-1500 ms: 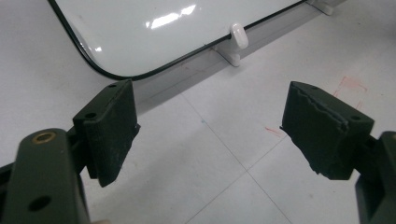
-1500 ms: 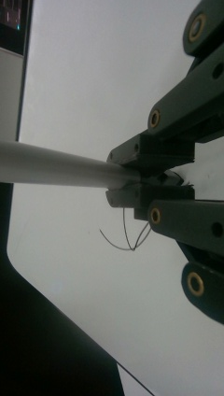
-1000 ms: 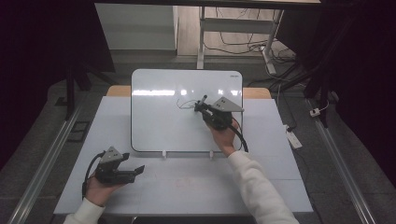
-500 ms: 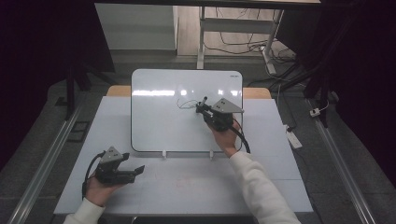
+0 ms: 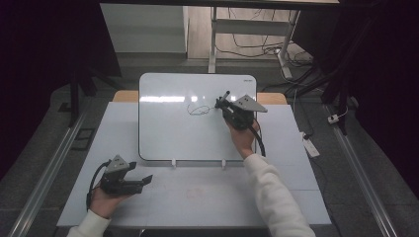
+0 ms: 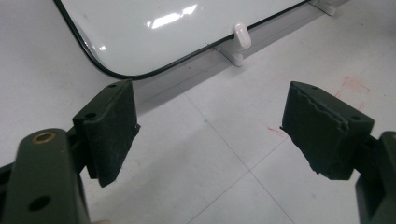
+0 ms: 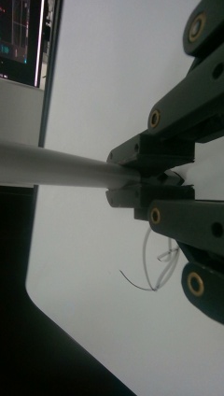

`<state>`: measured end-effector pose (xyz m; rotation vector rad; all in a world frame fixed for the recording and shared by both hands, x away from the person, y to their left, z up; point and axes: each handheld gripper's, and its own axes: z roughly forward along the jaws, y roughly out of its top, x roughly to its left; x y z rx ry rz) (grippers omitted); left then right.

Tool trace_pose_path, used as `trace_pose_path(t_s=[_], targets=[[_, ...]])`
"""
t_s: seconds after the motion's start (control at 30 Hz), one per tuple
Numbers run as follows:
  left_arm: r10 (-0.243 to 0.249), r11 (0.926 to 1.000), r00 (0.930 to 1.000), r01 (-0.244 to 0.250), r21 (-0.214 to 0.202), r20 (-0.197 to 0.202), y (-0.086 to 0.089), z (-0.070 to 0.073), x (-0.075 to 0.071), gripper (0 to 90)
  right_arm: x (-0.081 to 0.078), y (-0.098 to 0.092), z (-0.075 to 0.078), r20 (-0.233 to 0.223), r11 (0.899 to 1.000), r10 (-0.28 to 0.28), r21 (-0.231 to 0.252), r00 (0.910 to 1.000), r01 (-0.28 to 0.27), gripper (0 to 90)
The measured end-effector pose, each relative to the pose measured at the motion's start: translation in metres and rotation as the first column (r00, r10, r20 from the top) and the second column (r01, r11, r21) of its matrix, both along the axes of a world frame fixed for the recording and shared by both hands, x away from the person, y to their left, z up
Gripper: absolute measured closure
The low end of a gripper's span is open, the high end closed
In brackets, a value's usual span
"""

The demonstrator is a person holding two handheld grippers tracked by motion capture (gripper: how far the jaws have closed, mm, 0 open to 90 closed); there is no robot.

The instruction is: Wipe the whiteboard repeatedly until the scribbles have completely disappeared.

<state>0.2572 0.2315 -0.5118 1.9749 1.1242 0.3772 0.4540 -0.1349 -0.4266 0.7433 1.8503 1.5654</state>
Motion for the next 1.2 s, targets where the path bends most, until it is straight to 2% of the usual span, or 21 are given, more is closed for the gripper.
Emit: trace_pose_path(t_s=[0.07, 0.23, 0.3, 0.33, 0.47, 0.53, 0.7, 0.87, 0.97, 1.1, 1.17, 1.2], targets=[[-0.002, 1.0, 1.0, 0.002, 0.001, -0.001, 0.0, 0.0, 0.001, 18.8, 0.001, 0.003, 0.0, -0.003, 1.0, 0.006, 0.002, 1.0, -0.006, 80.9], [0.0, 1.0, 1.0, 0.0, -0.002, 0.0, 0.0, 0.0, 0.0, 18.7, -0.007, 0.022, -0.009, -0.026, 0.996, 0.086, -0.024, 0.996, -0.086, 80.9], [-0.001, 1.0, 1.0, 0.001, -0.003, 0.002, 0.001, 0.0, -0.001, 18.8, -0.008, 0.025, -0.008, -0.019, 0.996, 0.084, -0.04, 0.9963, -0.085, 80.9], [0.0, 1.0, 1.0, 0.0, -0.004, 0.003, 0.001, 0.001, -0.001, 18.7, -0.007, 0.023, -0.007, -0.011, 0.997, 0.067, -0.037, 0.9977, -0.068, 80.9], [-0.001, 1.0, 1.0, 0.001, -0.004, 0.002, 0.001, 0.0, -0.001, 18.8, -0.001, 0.005, -0.002, -0.012, 1.0, 0.006, 0.007, 0.9999, -0.006, 80.9], [0.0, 1.0, 1.0, 0.0, -0.002, 0.001, 0.001, 0.0, 0.0, 18.8, -0.002, 0.005, -0.002, -0.011, 1.0, 0.007, 0.004, 0.9999, -0.007, 80.9], [0.001, 1.0, 1.0, -0.001, -0.002, 0.002, 0.0, 0.0, 0.0, 18.8, -0.009, 0.023, -0.009, -0.019, 0.996, 0.074, -0.039, 0.9971, -0.074, 80.9], [0.0, 1.0, 1.0, 0.0, -0.002, 0.001, 0.001, 0.0, 0.0, 18.7, -0.002, 0.011, -0.004, -0.02, 0.999, 0.032, 0.011, 0.9993, -0.031, 80.9], [0.001, 1.0, 1.0, -0.001, -0.002, 0.0, 0.001, 0.0, 0.0, 18.7, -0.004, 0.017, -0.006, -0.031, 0.998, 0.055, 0.013, 0.998, -0.055, 80.9], [0.002, 1.0, 1.0, -0.002, -0.003, 0.0, 0.001, 0.0, 0.0, 18.7, -0.015, 0.038, -0.015, -0.038, 0.99, 0.13, -0.049, 0.9907, -0.132, 80.9], [0.001, 1.0, 1.0, -0.001, -0.003, 0.003, 0.001, 0.0, -0.001, 18.7, -0.015, 0.039, -0.015, -0.029, 0.989, 0.128, -0.069, 0.9913, -0.13, 80.9], [0.001, 1.0, 1.0, -0.001, -0.003, 0.004, 0.001, 0.0, -0.001, 18.8, -0.014, 0.037, -0.013, -0.022, 0.992, 0.11, -0.06, 0.9936, -0.112, 80.9]])
